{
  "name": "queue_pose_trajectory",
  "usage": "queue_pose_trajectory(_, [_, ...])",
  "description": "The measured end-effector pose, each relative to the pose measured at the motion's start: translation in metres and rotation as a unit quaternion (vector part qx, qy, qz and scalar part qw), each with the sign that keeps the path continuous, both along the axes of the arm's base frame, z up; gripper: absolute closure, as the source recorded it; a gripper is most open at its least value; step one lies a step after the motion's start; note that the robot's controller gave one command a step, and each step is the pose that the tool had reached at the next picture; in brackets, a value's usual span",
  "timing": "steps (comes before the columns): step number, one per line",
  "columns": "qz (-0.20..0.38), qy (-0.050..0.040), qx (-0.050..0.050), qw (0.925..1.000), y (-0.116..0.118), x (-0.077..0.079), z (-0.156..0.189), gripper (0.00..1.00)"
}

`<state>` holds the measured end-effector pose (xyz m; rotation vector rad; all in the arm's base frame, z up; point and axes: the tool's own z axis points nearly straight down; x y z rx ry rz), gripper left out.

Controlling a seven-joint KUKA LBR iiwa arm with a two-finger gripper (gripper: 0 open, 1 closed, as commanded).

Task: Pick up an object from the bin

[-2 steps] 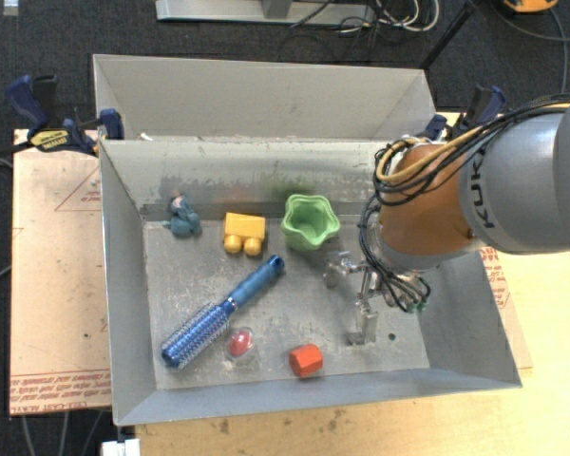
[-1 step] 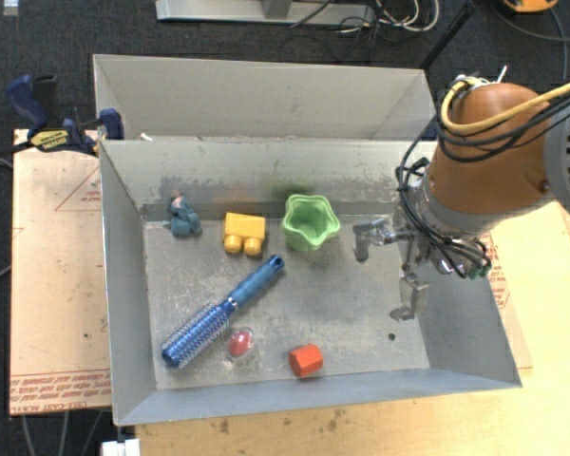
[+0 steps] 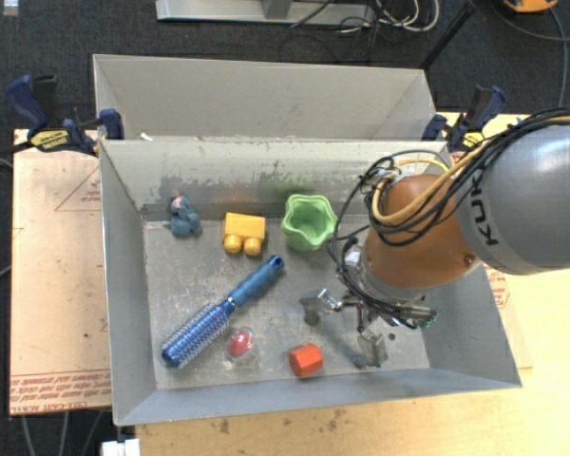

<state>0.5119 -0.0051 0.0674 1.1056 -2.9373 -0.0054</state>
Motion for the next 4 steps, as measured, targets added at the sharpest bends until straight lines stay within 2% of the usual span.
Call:
queue_pose_trajectory(1, [0.067, -0.0050, 0.000, 0.9978, 0.021, -0.031, 0.083, 0.00])
queue_pose_trajectory(2, [0.203, -0.0008, 0.001, 0.9792, 0.053, -0.031, 0.015, 0.00])
queue_pose_trajectory(3, [0.203, -0.0020, 0.000, 0.9792, 0.053, -0.030, 0.016, 1.00])
queue_pose_trajectory(4, [0.195, -0.0079, -0.002, 0.9809, 0.007, 0.016, 0.127, 1.00])
